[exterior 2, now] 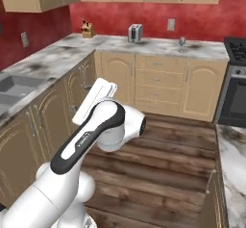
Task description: Retrieve the wine glasses from the counter and place one next to each plate.
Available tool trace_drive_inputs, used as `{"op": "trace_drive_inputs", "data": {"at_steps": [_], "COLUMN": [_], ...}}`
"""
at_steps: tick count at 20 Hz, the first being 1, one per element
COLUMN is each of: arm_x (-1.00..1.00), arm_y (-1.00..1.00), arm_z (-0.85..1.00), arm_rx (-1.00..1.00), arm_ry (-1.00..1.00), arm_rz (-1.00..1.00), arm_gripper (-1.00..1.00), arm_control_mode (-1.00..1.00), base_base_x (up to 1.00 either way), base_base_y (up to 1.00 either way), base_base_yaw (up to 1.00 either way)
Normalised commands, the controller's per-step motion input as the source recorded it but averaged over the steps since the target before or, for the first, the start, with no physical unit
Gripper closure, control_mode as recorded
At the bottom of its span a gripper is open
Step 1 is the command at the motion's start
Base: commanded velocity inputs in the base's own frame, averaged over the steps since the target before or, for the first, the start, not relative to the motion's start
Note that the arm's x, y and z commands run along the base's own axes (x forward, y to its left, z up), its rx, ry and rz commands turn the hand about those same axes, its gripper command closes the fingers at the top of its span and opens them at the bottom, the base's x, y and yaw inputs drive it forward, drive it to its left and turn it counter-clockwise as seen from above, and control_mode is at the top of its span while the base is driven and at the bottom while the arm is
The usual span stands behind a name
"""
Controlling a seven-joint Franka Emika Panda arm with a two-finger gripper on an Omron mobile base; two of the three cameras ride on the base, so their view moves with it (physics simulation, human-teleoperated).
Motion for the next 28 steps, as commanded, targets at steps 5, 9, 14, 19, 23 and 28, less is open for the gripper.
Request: {"op": "trace_drive_inputs", "data": {"at_steps": [5, 9, 14, 19, 23, 28], "arm_x": [0.0, 0.0, 0.0, 0.0, 0.0, 0.0], "arm_y": [0.0, 0.0, 0.0, 0.0, 0.0, 0.0], "arm_z": [0.0, 0.0, 0.0, 0.0, 0.0, 0.0], "arm_rx": [0.0, 0.0, 0.0, 0.0, 0.0, 0.0], "arm_ry": [0.0, 0.0, 0.0, 0.0, 0.0, 0.0], "arm_rz": [0.0, 0.0, 0.0, 0.0, 0.0, 0.0], "arm_gripper": [-1.0, -1.0, -1.0, -1.0, -1.0, -1.0], "arm_control_mode": [1.0, 1.0, 1.0, 1.0, 1.0, 1.0], "base_base_x": [1.0, 1.0, 1.0, 1.0, 1.0, 1.0], "base_base_y": [0.0, 0.0, 0.0, 0.0, 0.0, 0.0], "base_base_yaw": [-0.01, -0.01, -0.01, -0.01, 0.0, -0.01]}}
